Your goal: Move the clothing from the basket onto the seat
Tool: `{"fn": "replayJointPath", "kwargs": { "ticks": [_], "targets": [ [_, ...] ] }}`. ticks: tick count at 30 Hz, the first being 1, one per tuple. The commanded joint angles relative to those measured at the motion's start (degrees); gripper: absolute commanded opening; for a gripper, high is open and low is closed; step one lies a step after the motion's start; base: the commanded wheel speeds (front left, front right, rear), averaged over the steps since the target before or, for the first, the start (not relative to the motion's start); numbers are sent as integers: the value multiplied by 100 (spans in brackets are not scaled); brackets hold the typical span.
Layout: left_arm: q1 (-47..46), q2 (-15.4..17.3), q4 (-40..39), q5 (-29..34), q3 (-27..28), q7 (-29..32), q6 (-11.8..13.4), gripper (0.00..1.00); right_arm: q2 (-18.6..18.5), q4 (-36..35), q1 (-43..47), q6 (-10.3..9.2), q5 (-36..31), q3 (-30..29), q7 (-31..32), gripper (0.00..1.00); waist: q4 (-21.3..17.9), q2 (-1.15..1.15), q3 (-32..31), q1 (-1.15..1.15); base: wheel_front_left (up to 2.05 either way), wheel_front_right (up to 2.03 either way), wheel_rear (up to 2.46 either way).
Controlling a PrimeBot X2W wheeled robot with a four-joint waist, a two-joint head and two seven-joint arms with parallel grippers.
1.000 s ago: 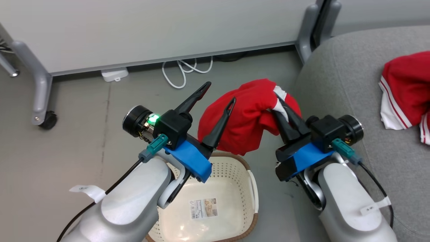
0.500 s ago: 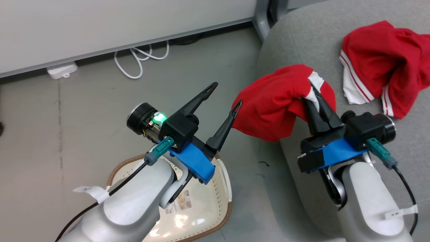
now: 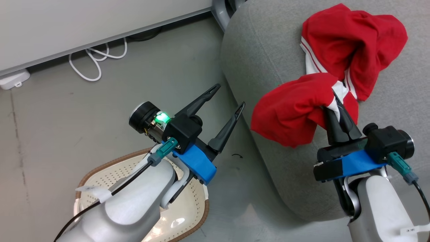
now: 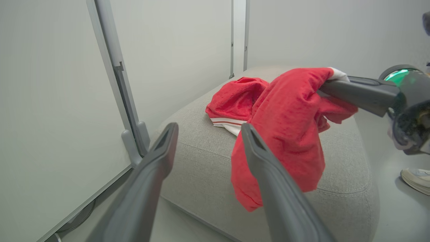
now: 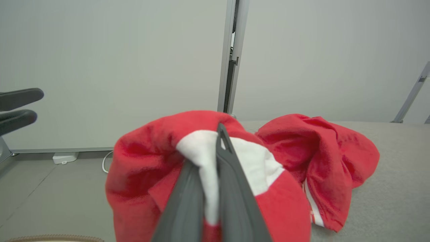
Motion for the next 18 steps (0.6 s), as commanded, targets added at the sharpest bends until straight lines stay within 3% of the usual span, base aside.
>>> {"fn": "replayJointPath", "kwargs": {
  "ticks": [1,9,18],
  "targets": [
    [-67,1,21,22,-5,-20,17,100,4,-57,79,3,7,-5,-21,0,-39,0,2,0,0,0,0],
    [-121,-8,22,20,-49,-27,2,100,2,-327,-42,2,-6,-212,-21,0,-36,0,70,0,0,0,0],
    [-305,118,-129,107,-31,41,86,100,-128,-753,-1153,3,-95,-680,-20,0,60,0,493,0,0,0,0]
  ]
}}
